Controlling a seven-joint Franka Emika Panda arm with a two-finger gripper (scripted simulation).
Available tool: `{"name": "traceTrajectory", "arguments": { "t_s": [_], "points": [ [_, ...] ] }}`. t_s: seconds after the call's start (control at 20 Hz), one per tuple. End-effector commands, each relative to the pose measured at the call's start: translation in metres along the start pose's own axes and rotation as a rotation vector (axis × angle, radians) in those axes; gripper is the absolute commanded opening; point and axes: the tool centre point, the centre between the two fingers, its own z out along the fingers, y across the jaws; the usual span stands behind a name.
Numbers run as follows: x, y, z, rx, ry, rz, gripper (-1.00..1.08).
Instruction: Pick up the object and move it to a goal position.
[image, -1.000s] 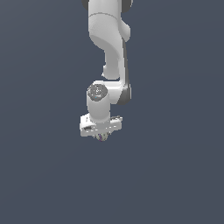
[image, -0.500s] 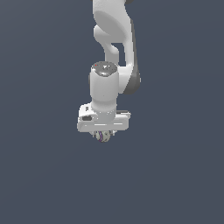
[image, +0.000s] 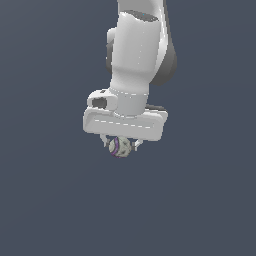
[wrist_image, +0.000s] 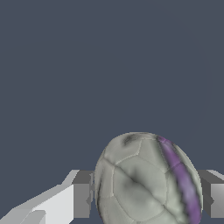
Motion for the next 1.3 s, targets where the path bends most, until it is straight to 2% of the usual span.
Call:
{"name": "traceTrajectory", "arguments": {
  "t_s": [0.0,0.35,0.65,0.95,1.25],
  "points": [
    [0.018,0.0,-0.028,-0.025,0.043,0.036,-1.0],
    [0.059,0.0,-0.102,-0.093,0.151,0.127,-1.0],
    [0.082,-0.001,-0.154,-0.14,0.223,0.187,-1.0],
    [0.095,-0.003,-0.187,-0.171,0.267,0.223,-1.0],
    [0.099,-0.004,-0.198,-0.181,0.28,0.233,-1.0]
  ]
}}
